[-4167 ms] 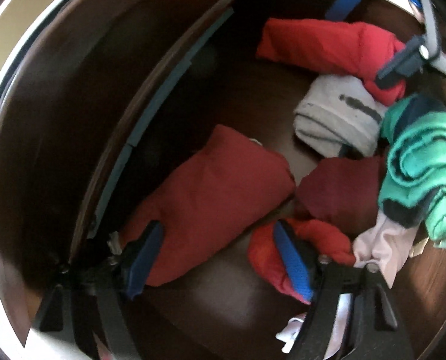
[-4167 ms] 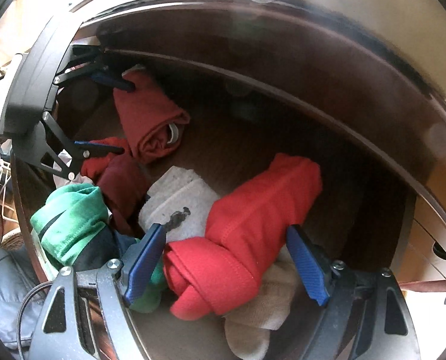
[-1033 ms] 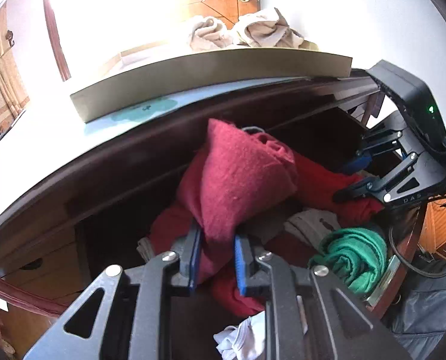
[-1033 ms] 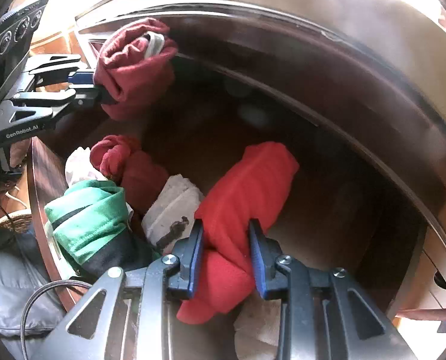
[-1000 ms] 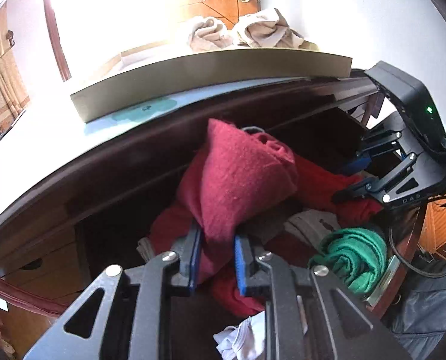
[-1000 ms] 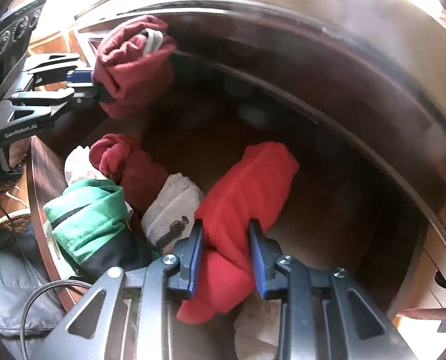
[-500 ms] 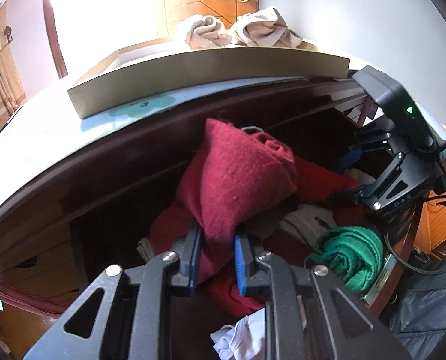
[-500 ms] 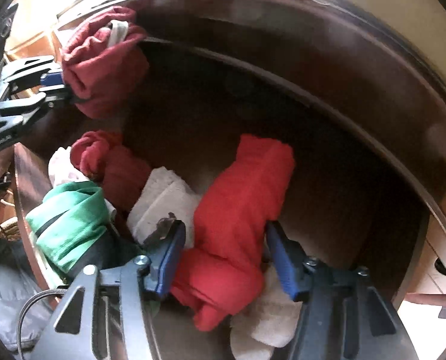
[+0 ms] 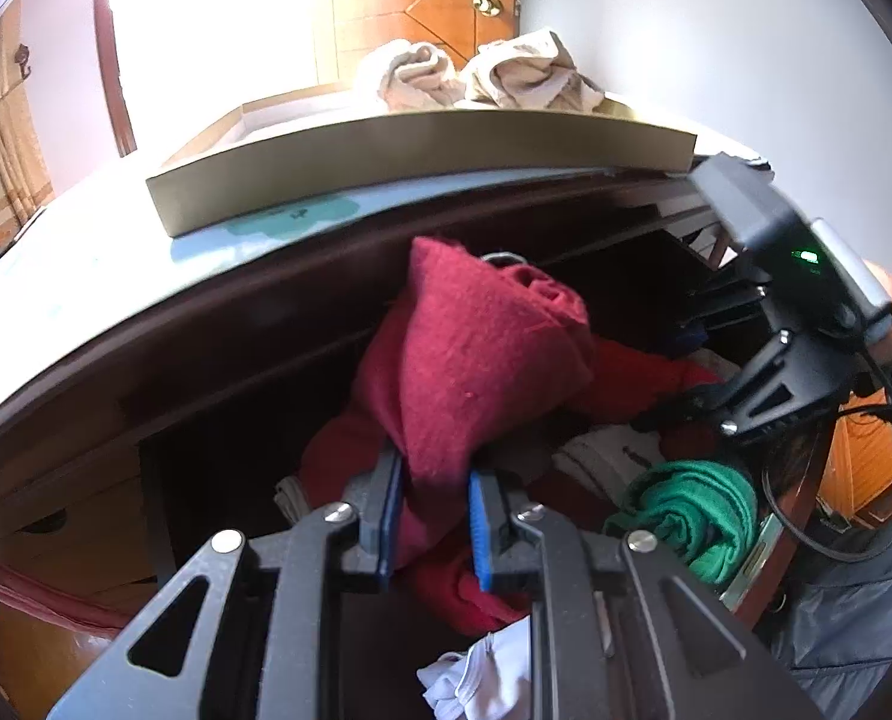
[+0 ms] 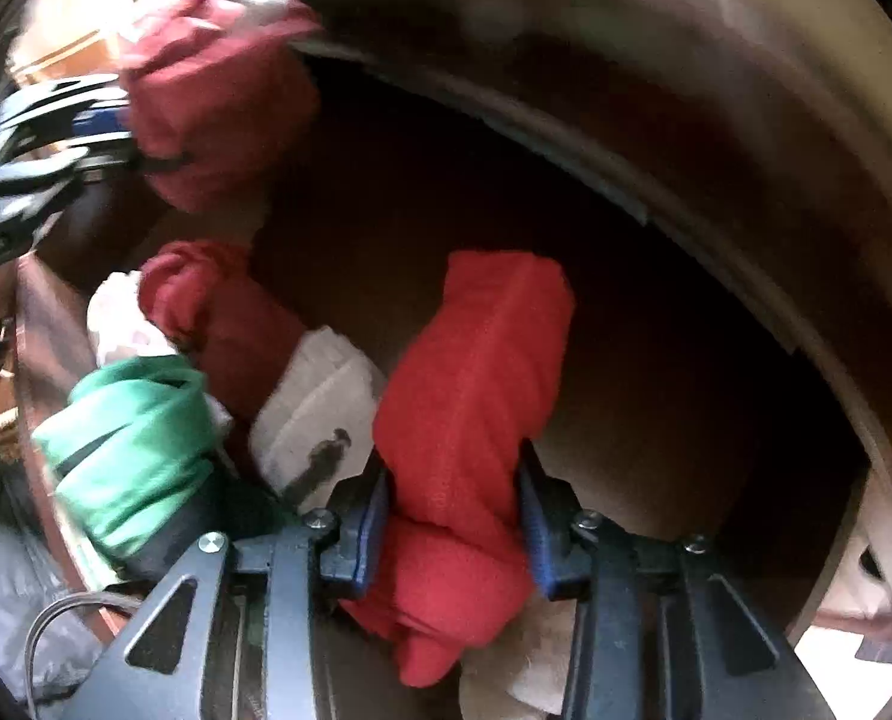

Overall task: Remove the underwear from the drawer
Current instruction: 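Grasp the dark red cloth with the left tool while right grasps the bright red cloth, then lift both red garments up out of the drawer toward the tray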

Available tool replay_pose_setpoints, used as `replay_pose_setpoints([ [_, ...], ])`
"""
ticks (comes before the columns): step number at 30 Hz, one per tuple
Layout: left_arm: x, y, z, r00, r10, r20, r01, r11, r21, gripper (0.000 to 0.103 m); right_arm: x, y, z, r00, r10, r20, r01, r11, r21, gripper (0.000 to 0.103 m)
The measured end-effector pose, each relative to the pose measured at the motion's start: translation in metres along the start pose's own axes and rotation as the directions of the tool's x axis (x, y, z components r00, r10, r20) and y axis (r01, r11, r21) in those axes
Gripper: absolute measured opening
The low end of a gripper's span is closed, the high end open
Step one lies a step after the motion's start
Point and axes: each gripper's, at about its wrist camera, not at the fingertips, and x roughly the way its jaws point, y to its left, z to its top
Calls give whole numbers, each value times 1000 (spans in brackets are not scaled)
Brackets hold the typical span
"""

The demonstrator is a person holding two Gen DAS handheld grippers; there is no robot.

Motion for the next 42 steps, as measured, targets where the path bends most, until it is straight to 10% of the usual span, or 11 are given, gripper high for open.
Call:
replay_pose_setpoints([
  [14, -21, 6, -9, 993, 16, 119, -12, 999, -36, 17, -42, 49, -13, 960, -63, 272, 96, 989, -109, 40],
  [42, -33, 12, -16, 968, 147, 204, -122, 984, -130, 17, -102, 55, -57, 863, -44, 504, 120, 986, -119, 40],
])
